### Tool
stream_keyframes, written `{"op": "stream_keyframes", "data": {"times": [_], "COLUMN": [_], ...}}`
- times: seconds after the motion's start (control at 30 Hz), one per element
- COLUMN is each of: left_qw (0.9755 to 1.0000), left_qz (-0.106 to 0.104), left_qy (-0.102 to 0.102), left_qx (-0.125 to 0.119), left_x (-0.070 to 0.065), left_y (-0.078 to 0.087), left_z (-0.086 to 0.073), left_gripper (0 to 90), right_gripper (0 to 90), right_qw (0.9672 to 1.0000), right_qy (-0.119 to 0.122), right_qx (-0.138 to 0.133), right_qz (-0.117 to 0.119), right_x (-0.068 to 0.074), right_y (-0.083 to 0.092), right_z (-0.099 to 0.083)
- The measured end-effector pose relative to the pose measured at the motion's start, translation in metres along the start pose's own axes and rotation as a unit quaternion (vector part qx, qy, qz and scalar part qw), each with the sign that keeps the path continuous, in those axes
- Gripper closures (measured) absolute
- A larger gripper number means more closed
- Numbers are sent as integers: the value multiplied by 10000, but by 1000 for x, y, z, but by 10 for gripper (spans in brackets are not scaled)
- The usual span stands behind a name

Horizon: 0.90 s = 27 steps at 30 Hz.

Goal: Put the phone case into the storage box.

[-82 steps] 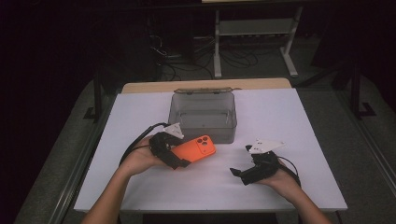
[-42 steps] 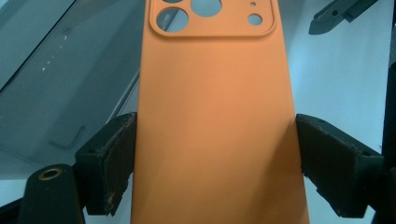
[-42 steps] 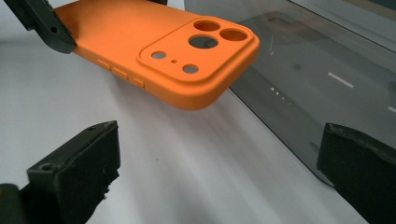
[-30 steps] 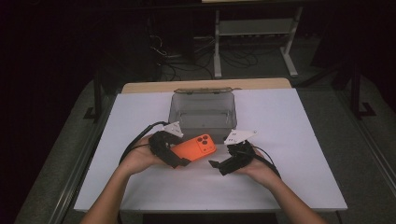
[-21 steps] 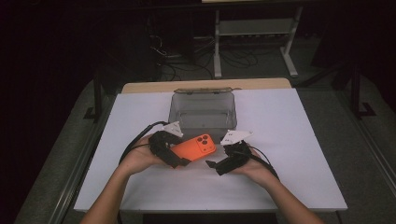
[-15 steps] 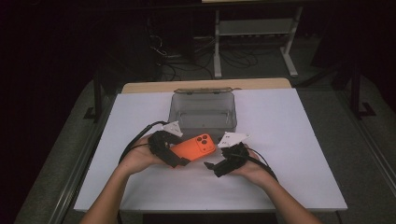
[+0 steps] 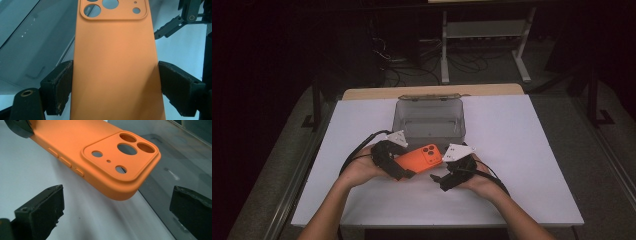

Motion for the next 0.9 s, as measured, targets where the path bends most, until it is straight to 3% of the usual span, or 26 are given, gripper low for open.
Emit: {"op": "stream_keyframes", "data": {"times": [0.5, 0.9], "left_qw": [10000, 10000], "left_qz": [-52, -58], "left_qy": [-45, -17], "left_qx": [54, 37], "left_x": [-2, -2], "left_y": [-2, -2], "left_z": [-1, 0], "left_gripper": [164, 163], "right_gripper": [0, 0], "right_qw": [9971, 9875], "right_qy": [654, 1406], "right_qx": [36, 174], "right_qz": [-382, -696], "right_x": [-4, -2], "right_y": [2, 0], "right_z": [1, 1]}}
Point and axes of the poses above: each handheld gripper's, and its own axes: y roughly backward along the jaws, z roughly out of its top, x roughly to its left, the point moved 9 cm from there along -y, roughly forward along the jaws, and after that the axes turned 8 degrees about -x, right-handed, at the moved point
